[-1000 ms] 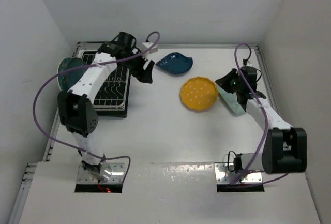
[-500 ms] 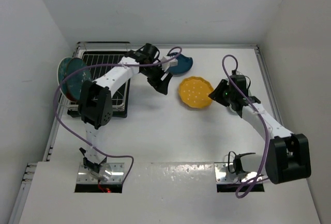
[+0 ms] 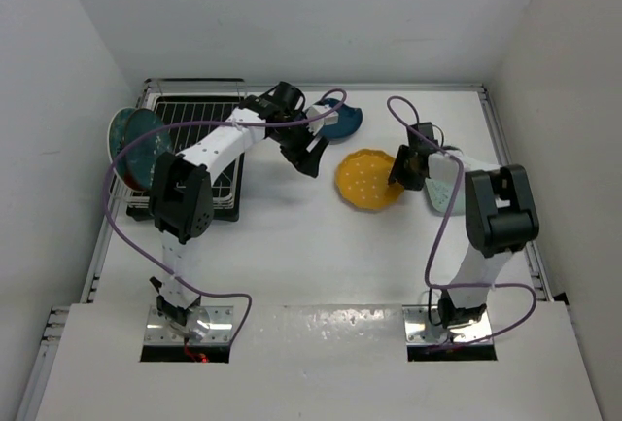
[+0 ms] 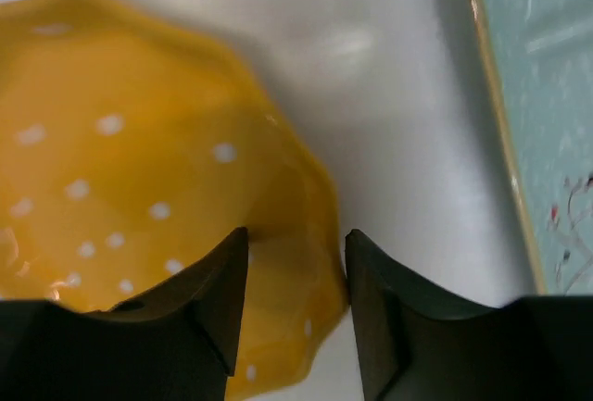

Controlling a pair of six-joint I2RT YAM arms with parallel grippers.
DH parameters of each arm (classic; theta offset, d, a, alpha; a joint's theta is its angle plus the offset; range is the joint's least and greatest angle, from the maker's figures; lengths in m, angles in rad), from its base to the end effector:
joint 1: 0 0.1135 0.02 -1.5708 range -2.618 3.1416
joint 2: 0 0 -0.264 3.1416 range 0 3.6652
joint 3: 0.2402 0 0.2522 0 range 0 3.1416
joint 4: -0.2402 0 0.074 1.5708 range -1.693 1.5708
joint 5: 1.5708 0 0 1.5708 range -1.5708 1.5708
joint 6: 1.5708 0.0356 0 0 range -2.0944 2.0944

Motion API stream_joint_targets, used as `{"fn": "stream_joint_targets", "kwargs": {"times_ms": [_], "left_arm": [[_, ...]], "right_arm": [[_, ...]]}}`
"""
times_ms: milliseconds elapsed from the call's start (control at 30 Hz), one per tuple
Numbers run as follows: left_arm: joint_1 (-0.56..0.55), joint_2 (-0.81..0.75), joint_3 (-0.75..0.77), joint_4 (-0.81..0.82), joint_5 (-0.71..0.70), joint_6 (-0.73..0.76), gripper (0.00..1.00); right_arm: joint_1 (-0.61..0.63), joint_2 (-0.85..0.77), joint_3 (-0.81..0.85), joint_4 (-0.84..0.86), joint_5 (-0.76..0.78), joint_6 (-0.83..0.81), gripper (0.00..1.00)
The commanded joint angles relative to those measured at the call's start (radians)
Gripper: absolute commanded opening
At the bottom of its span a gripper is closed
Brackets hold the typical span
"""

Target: Load the plates into the dish rack

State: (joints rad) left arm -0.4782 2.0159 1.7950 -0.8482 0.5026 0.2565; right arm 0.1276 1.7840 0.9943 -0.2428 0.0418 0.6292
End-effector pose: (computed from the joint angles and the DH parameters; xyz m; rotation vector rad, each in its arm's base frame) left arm 0.3796 -0.2161 0.2644 1.0958 2.3702 -0.7387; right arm 0.3445 0.0427 0.1457 0.6644 2.5324 0.2159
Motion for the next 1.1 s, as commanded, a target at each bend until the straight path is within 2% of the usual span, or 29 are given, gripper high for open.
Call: {"fn": "stream_joint_targets", "kwargs": {"times_ms": [0, 33, 67, 100, 233, 367, 500, 667, 800, 900, 933, 1033, 1067], "left_arm": [[0.000, -0.051, -0.002, 0.015, -0.003, 0.003, 0.72], [0.000, -0.051, -0.002, 0.015, -0.003, 0.003, 0.72], [0.000, -0.051, -0.002, 0.015, -0.003, 0.003, 0.72], [0.000, -0.051, -0.002, 0.015, -0.003, 0.003, 0.72], [0.000, -0.042, -0.002, 0.015, -0.003, 0.003, 0.72], [0.000, 0.006, 0.007, 0.015, 0.030, 0.003, 0.79], [0.009, 0.076, 0.027, 0.015, 0.068, -0.019, 0.81], [0.009, 0.164, 0.038, 0.015, 0.093, -0.030, 0.82], [-0.002, 0.196, -0.006, 0.015, 0.047, -0.019, 0.82], [-0.002, 0.216, -0.043, 0.024, 0.047, -0.010, 0.75], [-0.002, 0.216, -0.058, 0.024, 0.059, -0.010, 0.68], [-0.002, 0.237, -0.071, 0.024, 0.079, 0.000, 0.56], [-0.002, 0.238, -0.081, 0.024, 0.089, 0.009, 0.44]], "right_arm": [[-0.005, 0.078, 0.072, -0.036, 0.000, -0.054, 0.37], [-0.006, 0.086, 0.066, -0.033, 0.000, -0.054, 0.28], [-0.005, 0.086, 0.047, -0.026, -0.002, -0.054, 0.09], [-0.005, 0.078, 0.026, -0.017, 0.003, -0.049, 0.00], [-0.016, 0.034, -0.070, 0.090, -0.074, -0.086, 0.00], [-0.009, -0.111, -0.195, 0.235, -0.314, -0.122, 0.00], [0.004, -0.193, -0.313, 0.417, -0.469, -0.071, 0.00], [0.043, -0.238, -0.391, 0.532, -0.500, 0.010, 0.00], [0.058, -0.238, -0.414, 0.602, -0.523, 0.066, 0.00], [0.078, -0.247, -0.421, 0.629, -0.534, 0.072, 0.00], [0.083, -0.244, -0.424, 0.638, -0.537, 0.069, 0.00], [0.087, -0.244, -0.427, 0.672, -0.551, 0.076, 0.00], [0.086, -0.242, -0.428, 0.681, -0.559, 0.085, 0.00]]}}
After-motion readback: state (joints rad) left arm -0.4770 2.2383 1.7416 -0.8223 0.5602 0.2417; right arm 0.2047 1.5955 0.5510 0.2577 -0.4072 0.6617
